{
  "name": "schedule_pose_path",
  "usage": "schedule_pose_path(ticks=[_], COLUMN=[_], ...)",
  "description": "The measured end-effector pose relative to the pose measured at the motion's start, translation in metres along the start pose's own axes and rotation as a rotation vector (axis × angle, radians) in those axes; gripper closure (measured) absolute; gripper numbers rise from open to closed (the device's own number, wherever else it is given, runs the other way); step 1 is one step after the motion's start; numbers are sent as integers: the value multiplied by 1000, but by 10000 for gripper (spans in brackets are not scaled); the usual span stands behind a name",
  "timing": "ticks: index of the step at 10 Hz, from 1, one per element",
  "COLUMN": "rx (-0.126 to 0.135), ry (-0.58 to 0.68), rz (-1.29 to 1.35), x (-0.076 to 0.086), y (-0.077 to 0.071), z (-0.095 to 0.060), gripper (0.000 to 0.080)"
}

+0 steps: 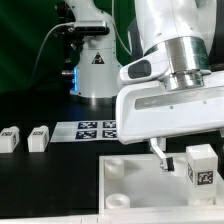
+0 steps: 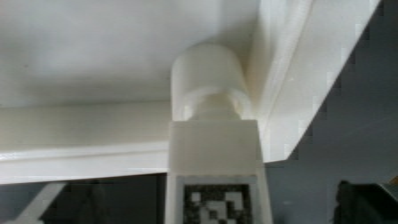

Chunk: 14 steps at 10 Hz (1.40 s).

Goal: Assemble one leg

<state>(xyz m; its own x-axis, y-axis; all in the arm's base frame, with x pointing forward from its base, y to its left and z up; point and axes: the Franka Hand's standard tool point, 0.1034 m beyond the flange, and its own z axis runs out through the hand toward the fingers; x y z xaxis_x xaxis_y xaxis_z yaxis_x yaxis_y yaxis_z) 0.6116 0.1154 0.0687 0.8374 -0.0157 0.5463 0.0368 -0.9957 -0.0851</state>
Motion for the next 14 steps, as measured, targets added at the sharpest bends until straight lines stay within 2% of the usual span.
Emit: schedule_pose_path(ticks=[5, 8, 9, 10, 13, 14], rx=[1, 20, 36, 49, 66, 65], ry=[-5, -113, -252, -364, -619, -698], rz=[1, 11, 17, 25, 38, 30], x=[0, 14, 8, 15, 22, 23], y=[0, -5, -8, -7, 2, 4], z=[0, -16, -13, -14, -12, -12], gripper=[150, 150, 150, 150, 150, 150])
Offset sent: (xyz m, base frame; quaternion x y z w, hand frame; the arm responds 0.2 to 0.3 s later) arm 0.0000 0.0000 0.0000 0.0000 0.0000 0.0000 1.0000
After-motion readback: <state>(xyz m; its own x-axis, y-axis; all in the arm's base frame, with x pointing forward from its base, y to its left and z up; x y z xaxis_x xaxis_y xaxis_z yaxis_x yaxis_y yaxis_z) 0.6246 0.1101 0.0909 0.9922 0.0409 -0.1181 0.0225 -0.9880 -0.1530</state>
